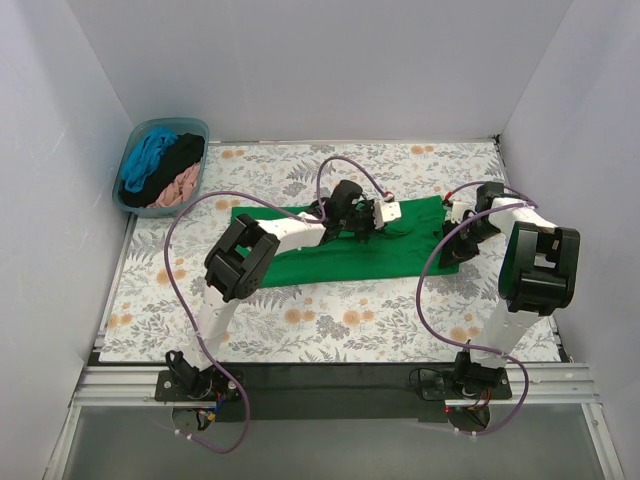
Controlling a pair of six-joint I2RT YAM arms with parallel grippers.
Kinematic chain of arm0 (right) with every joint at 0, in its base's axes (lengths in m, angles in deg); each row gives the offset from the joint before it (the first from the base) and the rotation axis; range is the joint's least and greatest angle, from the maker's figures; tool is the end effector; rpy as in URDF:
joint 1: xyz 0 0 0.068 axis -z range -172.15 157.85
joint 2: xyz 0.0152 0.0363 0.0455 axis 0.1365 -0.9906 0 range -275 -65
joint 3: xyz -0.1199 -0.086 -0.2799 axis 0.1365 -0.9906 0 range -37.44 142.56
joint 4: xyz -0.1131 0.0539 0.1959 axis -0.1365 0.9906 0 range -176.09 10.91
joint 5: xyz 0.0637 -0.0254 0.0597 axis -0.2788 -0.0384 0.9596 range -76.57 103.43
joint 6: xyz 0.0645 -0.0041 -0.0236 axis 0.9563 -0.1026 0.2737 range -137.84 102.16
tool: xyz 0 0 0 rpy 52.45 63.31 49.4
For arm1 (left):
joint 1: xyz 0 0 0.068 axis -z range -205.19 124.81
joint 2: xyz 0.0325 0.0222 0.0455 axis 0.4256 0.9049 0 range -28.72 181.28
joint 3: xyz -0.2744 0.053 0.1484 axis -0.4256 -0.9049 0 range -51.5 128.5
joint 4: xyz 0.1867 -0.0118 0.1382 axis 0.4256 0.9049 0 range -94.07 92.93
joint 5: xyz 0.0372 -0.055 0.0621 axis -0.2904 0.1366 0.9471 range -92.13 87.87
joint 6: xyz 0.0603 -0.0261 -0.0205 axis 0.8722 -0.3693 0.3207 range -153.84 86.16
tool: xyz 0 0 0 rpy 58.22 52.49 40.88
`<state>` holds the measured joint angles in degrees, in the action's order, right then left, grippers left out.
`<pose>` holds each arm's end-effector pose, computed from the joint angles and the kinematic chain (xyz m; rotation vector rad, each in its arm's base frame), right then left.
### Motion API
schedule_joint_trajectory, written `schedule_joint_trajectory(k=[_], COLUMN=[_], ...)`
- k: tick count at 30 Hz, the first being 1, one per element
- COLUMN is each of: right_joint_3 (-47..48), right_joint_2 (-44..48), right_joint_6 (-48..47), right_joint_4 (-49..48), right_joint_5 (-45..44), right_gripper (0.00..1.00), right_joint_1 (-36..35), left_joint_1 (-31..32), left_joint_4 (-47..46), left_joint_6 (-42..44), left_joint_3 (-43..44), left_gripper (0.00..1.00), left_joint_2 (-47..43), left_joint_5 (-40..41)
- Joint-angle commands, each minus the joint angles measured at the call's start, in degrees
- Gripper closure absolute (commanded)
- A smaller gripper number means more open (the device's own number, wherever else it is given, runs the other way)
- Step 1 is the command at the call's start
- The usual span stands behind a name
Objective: Fold and stack the t-shirts
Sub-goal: Fold the tshirt
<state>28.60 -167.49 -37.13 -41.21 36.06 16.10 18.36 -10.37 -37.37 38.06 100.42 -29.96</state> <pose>0.3132 -0.0237 0.2123 -0.3182 2.8421 0.5044 0.3597 -0.3779 0.1955 1.0412 1.9888 -0.9853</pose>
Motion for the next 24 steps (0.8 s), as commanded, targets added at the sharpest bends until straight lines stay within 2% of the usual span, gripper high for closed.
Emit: schedule_joint_trajectory(k=[1,7,9,13,22,24], right_joint_3=[0.23,0.58,0.67,0.76,1.90,2.34], right_joint_2=[-0.42,-0.77,-0.86,-1.04,-0.60,-0.60], right_joint_6=[-0.40,-0.31,-0.31,-0.22,-0.14,-0.05], right_joint_4=[-0.06,-0.06,-0.15,-0.15,-0.15,-0.15], right_joint_5=[0.13,-0.22,-0.13,-0.13,-0.57,-0.48], right_gripper=[0.81,0.81,0.81,0.81,0.83,0.83], right_joint_1=[0.36,0.36,0.36,0.36,0.36,0.36], left_joint_1=[-1.54,-2.42,-2.68,-3.91,-7.60,-8.13], left_joint_4=[-1.60,-2.13,-2.13,-2.48,0.24,1.90], left_joint_6=[-1.57,-2.80,-3.24,-6.47,-9.30,-9.91], left_joint_3=[1.67,0.97,0.88,1.14,-1.58,-1.58], left_gripper=[1.00,0.97,0.92,0.71,0.69,0.65], left_joint_2=[-1.88,-1.88,-1.79,-1.88,-5.74,-6.62], left_joint_5=[1.02,3.74,5.24,7.35,7.97,5.96])
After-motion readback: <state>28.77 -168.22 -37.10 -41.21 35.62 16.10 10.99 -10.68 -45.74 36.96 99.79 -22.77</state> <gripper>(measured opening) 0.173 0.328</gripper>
